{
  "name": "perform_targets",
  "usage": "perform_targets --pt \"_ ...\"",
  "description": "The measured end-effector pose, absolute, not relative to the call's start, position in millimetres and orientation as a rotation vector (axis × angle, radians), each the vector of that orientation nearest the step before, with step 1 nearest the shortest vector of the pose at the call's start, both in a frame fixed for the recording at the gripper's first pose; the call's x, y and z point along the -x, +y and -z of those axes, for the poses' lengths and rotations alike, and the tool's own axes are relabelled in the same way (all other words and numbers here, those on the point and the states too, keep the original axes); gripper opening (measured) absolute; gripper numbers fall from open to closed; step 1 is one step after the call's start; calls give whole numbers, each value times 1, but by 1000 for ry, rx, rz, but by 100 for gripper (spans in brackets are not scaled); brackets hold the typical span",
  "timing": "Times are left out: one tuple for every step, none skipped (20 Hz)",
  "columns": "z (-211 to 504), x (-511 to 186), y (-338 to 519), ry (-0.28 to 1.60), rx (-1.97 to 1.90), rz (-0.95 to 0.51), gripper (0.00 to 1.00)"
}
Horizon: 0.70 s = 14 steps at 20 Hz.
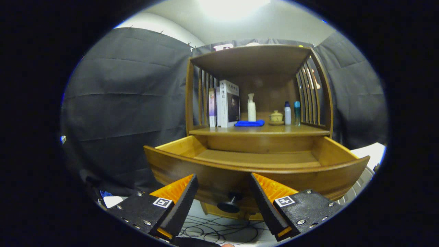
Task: Pull open the drawer, take out the items inside it, and place them on the countertop above the cabinet.
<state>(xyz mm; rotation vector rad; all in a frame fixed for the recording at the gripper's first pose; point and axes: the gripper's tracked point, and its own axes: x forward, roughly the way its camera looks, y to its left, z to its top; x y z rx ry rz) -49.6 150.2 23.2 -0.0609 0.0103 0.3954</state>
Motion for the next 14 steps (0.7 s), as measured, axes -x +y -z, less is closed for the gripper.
perform_targets --pt "-30 49 153 -2 54 -401 93" --pt "-36 46 154 -7 41 -401 93" --pt "-41 42 151 -3 31 -392 93" --pt "-44 36 149 7 20 -383 93" --pt "-47 31 146 18 12 -374 93" --pt "-48 26 144 30 10 -366 93" --pt "-49 17 140 44 12 -352 93" --pt "-49 10 137 60 13 -343 93" --pt "-49 1 136 85 6 -340 93" --pt "-52 -7 137 110 -3 -343 93" --pt "-55 -17 135 136 -9 -341 93" --pt "-58 -26 134 158 -8 -341 93" --pt "-58 -37 135 198 -4 -347 93" --pt "-56 -46 138 255 -6 -372 93"
